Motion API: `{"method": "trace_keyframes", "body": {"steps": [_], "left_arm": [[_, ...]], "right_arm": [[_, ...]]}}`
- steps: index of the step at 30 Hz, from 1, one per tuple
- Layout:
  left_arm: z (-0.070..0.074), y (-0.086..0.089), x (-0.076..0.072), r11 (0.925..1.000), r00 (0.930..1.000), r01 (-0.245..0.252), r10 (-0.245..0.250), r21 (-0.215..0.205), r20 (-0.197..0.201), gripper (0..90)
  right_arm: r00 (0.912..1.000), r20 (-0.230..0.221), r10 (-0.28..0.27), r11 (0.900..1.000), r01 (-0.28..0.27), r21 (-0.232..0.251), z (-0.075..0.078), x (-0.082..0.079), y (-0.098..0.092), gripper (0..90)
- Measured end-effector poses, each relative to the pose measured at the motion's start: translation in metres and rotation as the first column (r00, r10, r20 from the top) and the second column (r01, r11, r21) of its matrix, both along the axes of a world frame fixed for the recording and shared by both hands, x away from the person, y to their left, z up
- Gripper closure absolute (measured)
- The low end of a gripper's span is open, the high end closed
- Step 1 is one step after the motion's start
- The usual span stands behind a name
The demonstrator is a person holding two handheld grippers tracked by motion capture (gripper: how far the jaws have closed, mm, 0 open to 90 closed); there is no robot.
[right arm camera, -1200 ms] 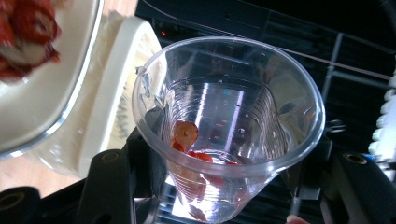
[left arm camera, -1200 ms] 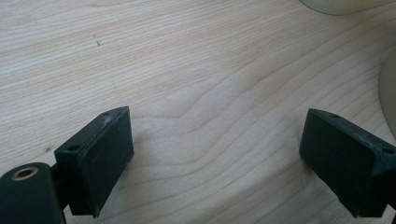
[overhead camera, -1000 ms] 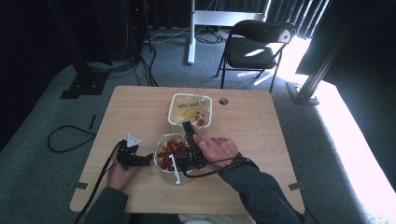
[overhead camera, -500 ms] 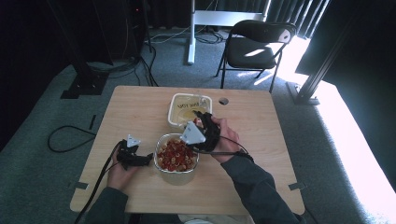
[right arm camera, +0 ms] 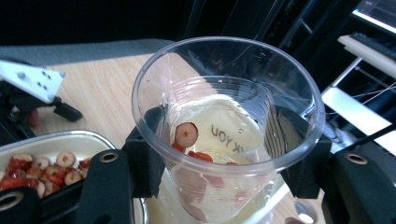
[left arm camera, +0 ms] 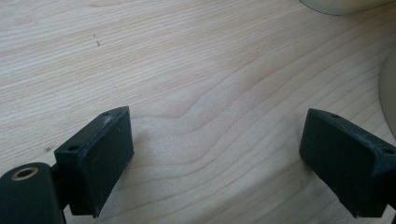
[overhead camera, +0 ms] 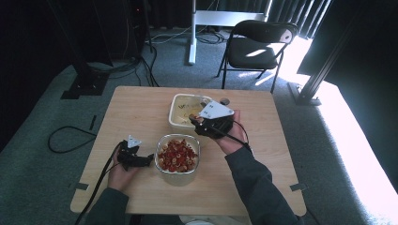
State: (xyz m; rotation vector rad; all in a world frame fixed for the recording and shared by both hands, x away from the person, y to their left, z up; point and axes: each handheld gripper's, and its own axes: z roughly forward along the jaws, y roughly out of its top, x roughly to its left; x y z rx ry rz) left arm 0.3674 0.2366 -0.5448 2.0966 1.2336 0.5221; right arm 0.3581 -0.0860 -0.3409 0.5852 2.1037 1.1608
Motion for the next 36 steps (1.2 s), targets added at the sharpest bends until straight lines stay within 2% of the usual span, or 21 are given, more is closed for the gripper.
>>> {"method": "trace_keyframes", "body": {"steps": [8,10,17,20,32,33,34,35,36], "left_arm": [[0.000,0.000,0.000,1.0000,1.0000,-0.001,0.001,-0.001,-0.001,10.4],[0.000,0.000,0.000,1.0000,1.0000,-0.002,0.002,-0.002,-0.001,10.4],[0.000,0.000,0.000,1.0000,1.0000,-0.001,0.001,-0.002,0.000,10.4],[0.000,0.000,0.000,1.0000,1.0000,-0.004,0.004,-0.004,0.000,10.4],[0.000,0.000,0.000,1.0000,1.0000,-0.002,0.002,-0.002,0.000,10.4],[0.000,0.000,0.000,1.0000,1.0000,-0.001,0.001,-0.001,0.000,10.4],[0.000,0.000,0.000,1.0000,1.0000,-0.001,0.001,-0.001,0.000,10.4],[0.000,0.000,0.000,1.0000,1.0000,-0.002,0.002,-0.003,0.000,10.4],[0.000,0.000,0.000,1.0000,1.0000,-0.003,0.003,-0.003,0.001,10.4]], "right_arm": [[0.9990,-0.044,0.005,0.997,-0.002,0.082,0.005,0.010,-0.006,40.4],[0.9984,-0.056,0.008,0.994,-0.002,0.111,0.007,0.013,-0.007,40.4],[0.9968,-0.079,0.014,0.986,0.000,0.169,0.014,0.027,-0.005,39.9],[0.9942,-0.105,0.021,0.979,0.001,0.206,0.015,0.035,-0.003,39.6],[0.9910,-0.133,0.010,0.977,0.018,0.211,0.010,0.071,0.024,34.6],[0.9901,-0.139,0.018,0.978,0.012,0.210,0.009,0.076,0.026,30.6],[0.9872,-0.157,0.025,0.975,0.011,0.221,0.008,0.081,0.027,22.5],[0.9730,-0.228,0.037,0.974,0.015,0.224,0.003,0.093,0.029,15.3],[0.9695,-0.241,0.043,0.974,0.013,0.226,0.002,0.096,0.029,14.4]]}}
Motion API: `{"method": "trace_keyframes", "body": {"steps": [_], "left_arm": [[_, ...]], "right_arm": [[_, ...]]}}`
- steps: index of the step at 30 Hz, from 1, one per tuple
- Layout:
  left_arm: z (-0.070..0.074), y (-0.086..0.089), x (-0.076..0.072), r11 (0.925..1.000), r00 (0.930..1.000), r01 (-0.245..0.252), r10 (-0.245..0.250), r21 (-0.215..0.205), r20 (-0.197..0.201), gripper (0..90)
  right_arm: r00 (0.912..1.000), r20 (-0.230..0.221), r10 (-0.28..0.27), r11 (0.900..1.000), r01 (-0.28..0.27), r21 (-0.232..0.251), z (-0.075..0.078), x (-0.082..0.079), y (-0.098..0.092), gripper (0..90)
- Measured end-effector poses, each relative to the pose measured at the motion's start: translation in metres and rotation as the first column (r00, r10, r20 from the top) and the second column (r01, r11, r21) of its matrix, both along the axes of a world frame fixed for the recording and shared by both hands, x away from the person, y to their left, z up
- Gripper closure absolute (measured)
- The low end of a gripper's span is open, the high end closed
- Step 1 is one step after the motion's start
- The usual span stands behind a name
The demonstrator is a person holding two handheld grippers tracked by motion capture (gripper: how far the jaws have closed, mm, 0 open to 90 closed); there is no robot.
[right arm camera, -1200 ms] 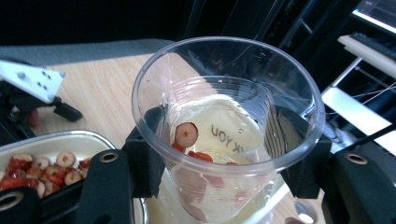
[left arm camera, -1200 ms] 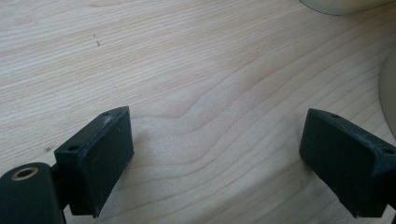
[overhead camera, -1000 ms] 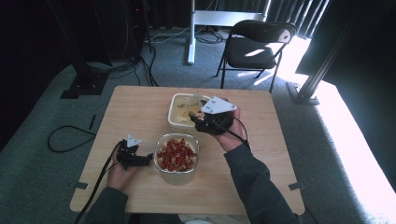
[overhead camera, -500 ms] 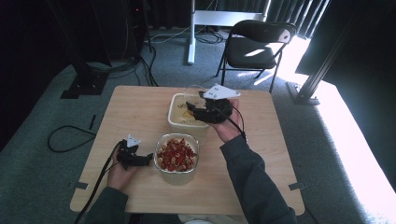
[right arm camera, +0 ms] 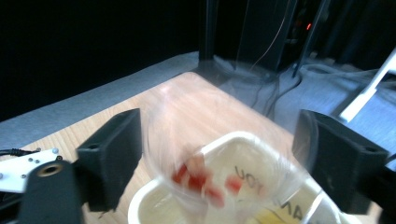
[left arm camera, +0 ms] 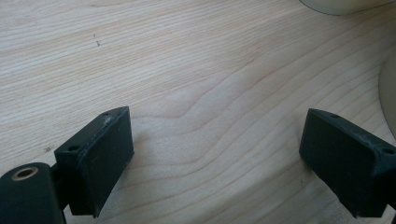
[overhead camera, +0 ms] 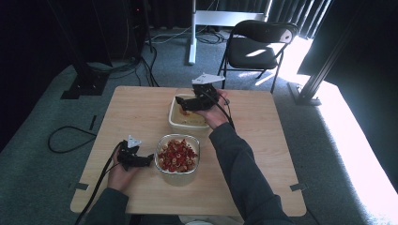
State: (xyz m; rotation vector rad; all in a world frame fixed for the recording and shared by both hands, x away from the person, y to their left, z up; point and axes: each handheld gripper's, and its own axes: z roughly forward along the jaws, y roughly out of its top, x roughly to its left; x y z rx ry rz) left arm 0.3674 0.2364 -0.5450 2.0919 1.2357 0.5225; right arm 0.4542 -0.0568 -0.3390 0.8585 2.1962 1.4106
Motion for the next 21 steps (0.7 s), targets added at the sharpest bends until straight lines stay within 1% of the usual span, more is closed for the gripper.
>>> {"method": "trace_keyframes", "body": {"steps": [1,2,4,5,7,9,13,17,21], "left_arm": [[0.000,0.000,0.000,1.0000,1.0000,0.000,0.000,0.000,0.000,10.4],[0.000,0.000,0.000,1.0000,1.0000,0.001,-0.001,0.001,0.000,10.4],[0.000,0.000,0.000,1.0000,1.0000,0.001,-0.001,0.001,0.000,10.4],[0.000,0.000,0.000,1.0000,1.0000,0.000,0.000,0.001,0.000,10.4],[0.000,0.000,0.000,1.0000,1.0000,0.000,0.000,0.001,-0.001,10.4],[0.000,0.000,0.000,1.0000,1.0000,0.001,-0.001,0.001,0.000,10.4],[0.000,0.000,0.000,1.0000,1.0000,0.000,0.000,0.001,0.000,10.4],[0.000,0.000,0.000,1.0000,1.0000,0.001,-0.001,0.002,0.000,10.4],[0.000,0.000,0.000,1.0000,1.0000,0.000,0.000,0.001,0.000,10.4]], "right_arm": [[1.0000,-0.005,0.008,1.000,-0.008,0.002,-0.001,0.002,-0.001,13.1],[1.0000,-0.003,-0.007,1.000,0.007,0.003,-0.002,0.003,-0.001,13.6],[1.0000,-0.003,0.003,1.000,-0.003,0.012,-0.003,0.001,-0.006,13.3],[1.0000,0.007,-0.003,1.000,0.003,0.010,-0.003,-0.001,-0.008,13.6],[0.9999,0.013,0.005,1.000,-0.005,0.017,-0.003,-0.005,-0.014,14.3],[0.9994,0.034,-0.005,1.000,0.005,0.008,-0.002,-0.010,-0.020,15.0],[0.9978,0.056,-0.035,0.999,0.035,0.001,-0.002,-0.017,-0.035,16.0],[0.9960,0.059,-0.067,0.998,0.067,0.011,-0.006,-0.021,-0.054,16.5],[0.9940,0.045,-0.100,0.995,0.099,0.012,-0.014,-0.021,-0.073,16.6]]}}
